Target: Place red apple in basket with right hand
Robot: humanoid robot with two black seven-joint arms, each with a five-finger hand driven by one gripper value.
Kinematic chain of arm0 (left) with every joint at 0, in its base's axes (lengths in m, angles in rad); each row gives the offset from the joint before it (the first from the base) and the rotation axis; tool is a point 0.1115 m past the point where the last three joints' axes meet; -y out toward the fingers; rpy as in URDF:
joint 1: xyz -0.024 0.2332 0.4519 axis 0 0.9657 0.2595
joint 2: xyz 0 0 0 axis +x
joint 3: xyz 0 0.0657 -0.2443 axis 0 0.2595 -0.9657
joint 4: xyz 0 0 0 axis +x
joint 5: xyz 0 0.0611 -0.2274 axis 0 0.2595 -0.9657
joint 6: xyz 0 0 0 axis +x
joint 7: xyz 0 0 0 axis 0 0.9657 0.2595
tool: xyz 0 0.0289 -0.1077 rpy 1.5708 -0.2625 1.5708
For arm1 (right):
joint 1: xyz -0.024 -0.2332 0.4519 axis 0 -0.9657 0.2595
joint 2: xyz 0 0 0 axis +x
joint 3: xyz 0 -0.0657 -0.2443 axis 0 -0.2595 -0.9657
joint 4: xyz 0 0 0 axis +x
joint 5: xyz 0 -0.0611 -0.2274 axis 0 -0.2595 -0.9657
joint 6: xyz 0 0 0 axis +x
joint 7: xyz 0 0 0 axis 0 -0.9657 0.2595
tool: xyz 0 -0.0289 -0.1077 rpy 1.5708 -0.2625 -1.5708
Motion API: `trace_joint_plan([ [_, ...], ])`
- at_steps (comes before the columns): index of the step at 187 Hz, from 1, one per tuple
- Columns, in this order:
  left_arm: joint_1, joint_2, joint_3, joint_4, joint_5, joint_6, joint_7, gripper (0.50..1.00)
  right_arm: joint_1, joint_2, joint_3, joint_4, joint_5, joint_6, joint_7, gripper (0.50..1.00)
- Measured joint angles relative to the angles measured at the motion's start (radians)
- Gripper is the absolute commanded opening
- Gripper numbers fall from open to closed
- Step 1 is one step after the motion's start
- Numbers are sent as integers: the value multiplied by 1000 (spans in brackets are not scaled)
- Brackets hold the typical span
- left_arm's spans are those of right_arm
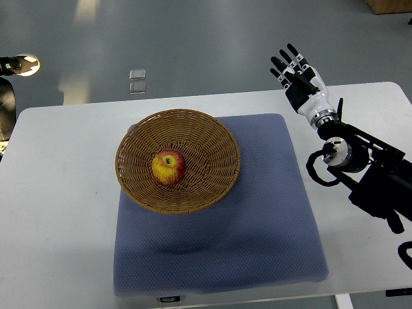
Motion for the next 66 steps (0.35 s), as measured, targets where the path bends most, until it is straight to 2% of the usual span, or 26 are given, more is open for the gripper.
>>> trace_joint_plan([
  [66,0,0,0,0,0,0,0,1000,-19,3,0,0,-2,-3,3,924],
])
